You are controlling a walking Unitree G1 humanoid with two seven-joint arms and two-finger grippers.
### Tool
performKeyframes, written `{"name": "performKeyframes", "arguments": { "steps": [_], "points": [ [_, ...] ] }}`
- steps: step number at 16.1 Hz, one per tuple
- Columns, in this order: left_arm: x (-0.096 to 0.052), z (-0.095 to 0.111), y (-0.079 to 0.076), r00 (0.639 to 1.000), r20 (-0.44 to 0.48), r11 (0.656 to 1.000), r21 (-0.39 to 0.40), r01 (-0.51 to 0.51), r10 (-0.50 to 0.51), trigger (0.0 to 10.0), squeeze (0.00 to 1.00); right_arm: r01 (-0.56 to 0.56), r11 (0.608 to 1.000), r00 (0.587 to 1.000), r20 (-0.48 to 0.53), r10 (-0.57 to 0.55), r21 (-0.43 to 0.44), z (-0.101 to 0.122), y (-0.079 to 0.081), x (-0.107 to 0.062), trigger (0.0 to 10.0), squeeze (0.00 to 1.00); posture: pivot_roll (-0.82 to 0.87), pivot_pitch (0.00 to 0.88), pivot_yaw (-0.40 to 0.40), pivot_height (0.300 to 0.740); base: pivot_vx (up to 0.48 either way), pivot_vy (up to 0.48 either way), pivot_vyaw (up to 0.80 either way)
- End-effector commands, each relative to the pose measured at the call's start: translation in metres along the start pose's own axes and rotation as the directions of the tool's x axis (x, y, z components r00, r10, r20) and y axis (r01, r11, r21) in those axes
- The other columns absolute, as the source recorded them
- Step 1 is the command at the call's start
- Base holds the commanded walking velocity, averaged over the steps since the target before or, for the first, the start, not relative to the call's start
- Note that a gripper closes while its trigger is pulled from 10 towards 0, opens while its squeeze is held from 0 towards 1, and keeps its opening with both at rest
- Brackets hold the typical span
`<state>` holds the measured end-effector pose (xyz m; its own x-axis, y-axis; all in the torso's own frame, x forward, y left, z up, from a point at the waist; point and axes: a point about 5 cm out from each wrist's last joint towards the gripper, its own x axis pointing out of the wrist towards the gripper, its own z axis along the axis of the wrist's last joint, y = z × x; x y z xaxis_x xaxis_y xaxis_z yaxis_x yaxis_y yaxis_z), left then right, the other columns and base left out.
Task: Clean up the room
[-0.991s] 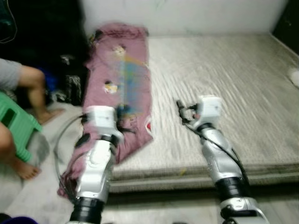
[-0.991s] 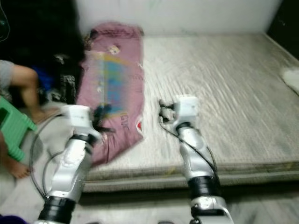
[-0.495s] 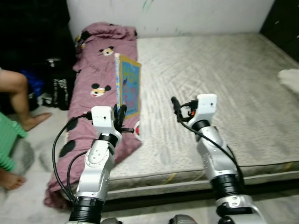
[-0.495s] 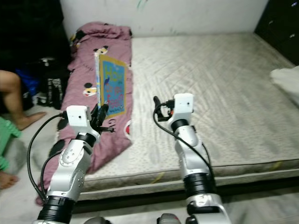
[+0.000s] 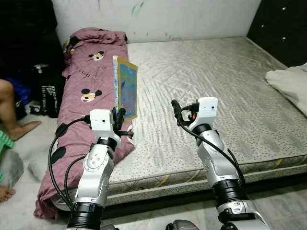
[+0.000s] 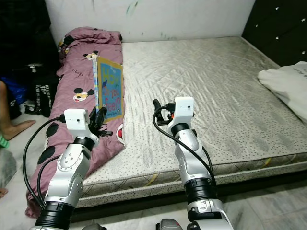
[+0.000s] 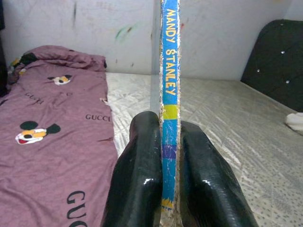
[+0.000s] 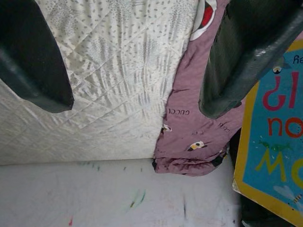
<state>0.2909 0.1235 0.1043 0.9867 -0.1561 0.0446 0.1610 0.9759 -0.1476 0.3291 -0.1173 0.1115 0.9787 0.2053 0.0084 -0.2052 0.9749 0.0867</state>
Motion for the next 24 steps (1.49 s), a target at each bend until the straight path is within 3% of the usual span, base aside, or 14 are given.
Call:
{"name": "performKeyframes", "arguments": {
  "steps": [1,13,24],
  "points": [
    [0.0031,0.0102,0.0,0.999,0.041,1.0,0.014,0.011,-0.012,10.0,0.0,-0.004,1.0,1.0,0.002,0.004,-0.003,0.0019,0.0014,0.0025,10.0,0.0,-0.11,0.0,0.01,0.74,0.0,-0.36,0.0],
    [0.0043,0.0105,-0.0023,0.999,0.044,1.0,0.004,0.009,-0.009,10.0,0.0,0.001,1.0,1.0,-0.006,-0.001,-0.013,0.0009,-0.0014,0.0023,10.0,0.0,-0.12,0.002,0.003,0.74,0.0,-0.443,0.0],
    [0.0056,0.0117,-0.0004,0.998,0.065,1.0,-0.008,-0.009,0.009,10.0,0.0,-0.001,1.0,1.0,-0.006,0.001,-0.019,0.0013,-0.0018,0.0025,10.0,0.0,-0.12,0.001,-0.002,0.74,0.0,0.0,0.0]
  ]
}}
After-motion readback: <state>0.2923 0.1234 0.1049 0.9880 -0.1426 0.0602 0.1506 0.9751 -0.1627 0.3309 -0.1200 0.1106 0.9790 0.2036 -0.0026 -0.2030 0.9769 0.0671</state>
